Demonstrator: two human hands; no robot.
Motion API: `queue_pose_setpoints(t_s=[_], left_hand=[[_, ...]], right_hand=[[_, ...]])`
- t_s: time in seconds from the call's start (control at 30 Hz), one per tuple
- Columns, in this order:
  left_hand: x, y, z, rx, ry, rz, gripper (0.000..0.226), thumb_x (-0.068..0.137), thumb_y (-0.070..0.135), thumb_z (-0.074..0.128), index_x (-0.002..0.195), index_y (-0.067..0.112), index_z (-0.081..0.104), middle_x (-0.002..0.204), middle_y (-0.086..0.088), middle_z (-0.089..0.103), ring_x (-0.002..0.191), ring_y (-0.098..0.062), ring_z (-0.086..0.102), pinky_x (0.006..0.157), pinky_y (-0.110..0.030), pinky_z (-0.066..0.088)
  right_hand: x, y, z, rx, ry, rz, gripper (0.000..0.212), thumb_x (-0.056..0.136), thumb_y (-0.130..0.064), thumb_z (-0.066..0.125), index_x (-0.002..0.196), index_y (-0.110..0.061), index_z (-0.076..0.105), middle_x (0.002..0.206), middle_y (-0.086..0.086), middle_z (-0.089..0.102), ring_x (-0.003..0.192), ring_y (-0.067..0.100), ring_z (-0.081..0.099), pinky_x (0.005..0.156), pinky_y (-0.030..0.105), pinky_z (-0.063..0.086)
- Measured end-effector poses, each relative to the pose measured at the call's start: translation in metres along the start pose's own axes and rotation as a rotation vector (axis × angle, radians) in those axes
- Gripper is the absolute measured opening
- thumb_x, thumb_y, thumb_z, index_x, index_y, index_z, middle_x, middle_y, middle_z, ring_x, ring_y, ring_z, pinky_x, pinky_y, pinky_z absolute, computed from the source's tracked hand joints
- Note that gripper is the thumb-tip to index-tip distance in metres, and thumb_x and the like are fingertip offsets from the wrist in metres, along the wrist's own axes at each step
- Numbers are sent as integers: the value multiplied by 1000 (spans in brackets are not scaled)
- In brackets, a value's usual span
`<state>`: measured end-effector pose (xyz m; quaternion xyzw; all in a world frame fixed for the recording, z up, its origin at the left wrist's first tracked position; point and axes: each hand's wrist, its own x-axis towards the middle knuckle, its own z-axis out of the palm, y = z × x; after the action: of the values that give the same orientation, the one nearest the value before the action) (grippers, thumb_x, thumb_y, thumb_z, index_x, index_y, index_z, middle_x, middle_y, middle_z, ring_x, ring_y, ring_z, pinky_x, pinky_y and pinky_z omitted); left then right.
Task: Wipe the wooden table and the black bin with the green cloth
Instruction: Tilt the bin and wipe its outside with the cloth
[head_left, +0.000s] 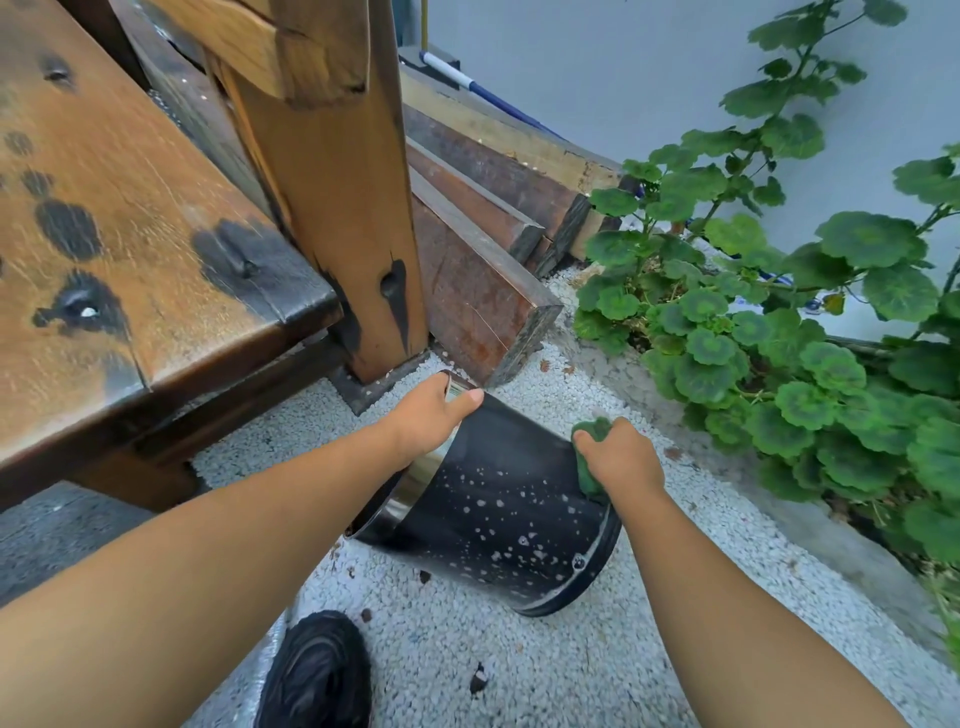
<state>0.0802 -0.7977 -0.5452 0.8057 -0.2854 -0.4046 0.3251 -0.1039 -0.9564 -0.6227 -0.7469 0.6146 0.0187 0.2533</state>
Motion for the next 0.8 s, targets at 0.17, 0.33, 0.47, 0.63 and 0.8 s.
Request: queue_pose_setpoints(t_s=[0.17,0.33,0.47,0.63,0.8], left_hand=[[0,-5,0,-228,-53,-113,76,98,43,55,157,14,17,164,2,17,150,-23,19,118,-41,18],[-2,-8,1,-303,-95,-178,75,100,47,48,158,18,10,166,1,10,151,-25,13,119,-45,11],[4,2,4,-209,16,-149,67,104,44,38,157,12,12,165,-2,13,151,-25,15,118,-42,16],[10,9,13,-153,55,-152,32,107,40,30,119,22,53,120,8,52,118,-26,47,101,-36,29],[17,19,26,-443,37,-229,55,103,49,36,114,4,64,111,-11,67,99,-28,63,92,-35,48]], right_hand=[[-4,-2,1,-16,64,-2,47,93,-49,57,119,-10,53,93,7,55,80,29,53,60,34,40],[-8,-1,-4,36,128,-48,43,94,-45,60,113,-7,52,93,7,58,77,28,52,54,32,34],[-26,-18,-10,326,205,-64,32,94,-41,63,104,-13,52,91,3,60,78,25,57,59,32,38],[-74,-60,-9,572,198,-208,21,95,-41,62,101,-27,48,92,-9,59,78,12,61,57,29,50],[-110,-97,11,565,213,-267,22,98,-41,55,103,-21,48,101,-8,55,86,15,57,62,31,42]])
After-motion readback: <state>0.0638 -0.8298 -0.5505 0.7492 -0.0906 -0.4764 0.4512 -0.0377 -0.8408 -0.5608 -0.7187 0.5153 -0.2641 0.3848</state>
